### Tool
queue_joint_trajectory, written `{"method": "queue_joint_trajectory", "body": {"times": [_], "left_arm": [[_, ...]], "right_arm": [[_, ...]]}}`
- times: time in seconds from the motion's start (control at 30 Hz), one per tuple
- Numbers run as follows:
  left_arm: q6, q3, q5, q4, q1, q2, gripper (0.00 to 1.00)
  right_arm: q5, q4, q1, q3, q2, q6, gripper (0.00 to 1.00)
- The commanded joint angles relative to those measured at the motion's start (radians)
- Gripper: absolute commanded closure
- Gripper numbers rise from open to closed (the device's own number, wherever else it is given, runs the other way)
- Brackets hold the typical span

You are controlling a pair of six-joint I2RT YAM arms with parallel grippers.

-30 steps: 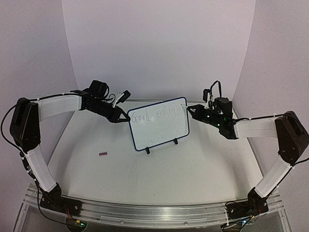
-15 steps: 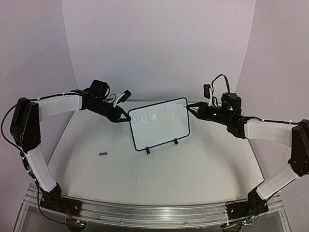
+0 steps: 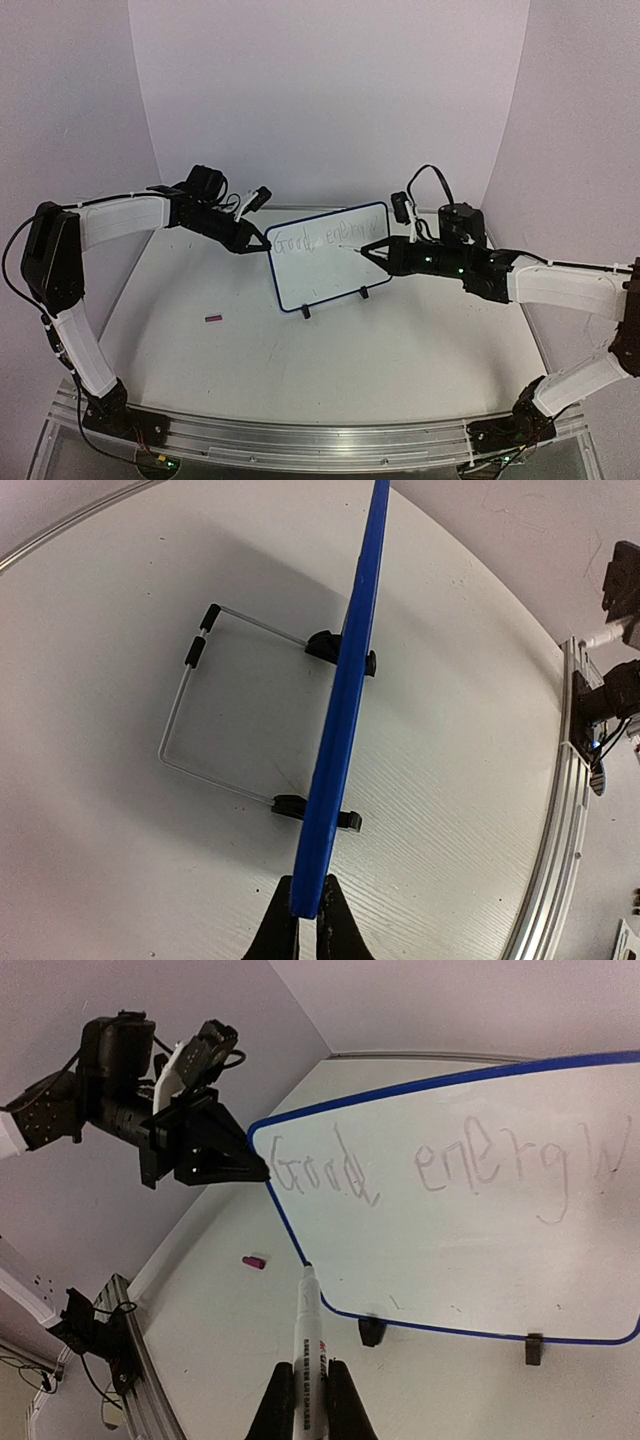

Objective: Write a sentence on the whiteboard

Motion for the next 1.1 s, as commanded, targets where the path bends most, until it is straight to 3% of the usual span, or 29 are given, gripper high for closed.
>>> {"method": "queue_joint_trajectory", "body": {"times": [0.0, 0.4, 1.07], "left_arm": [[0.015, 0.002, -0.071, -0.079, -0.022, 0.044, 1.00], [0.015, 0.001, -0.073, -0.081, -0.029, 0.045, 1.00], [0.020, 0.001, -0.078, -0.085, -0.032, 0.036, 1.00]], "right_arm": [[0.056, 0.091, 0.062, -0.019, 0.063, 0.026, 1.00], [0.089, 0.241, 0.184, 0.077, 0.316, -0.002, 1.00], [0.139, 0.318, 0.144, 0.204, 0.500, 0.055, 1.00]]}}
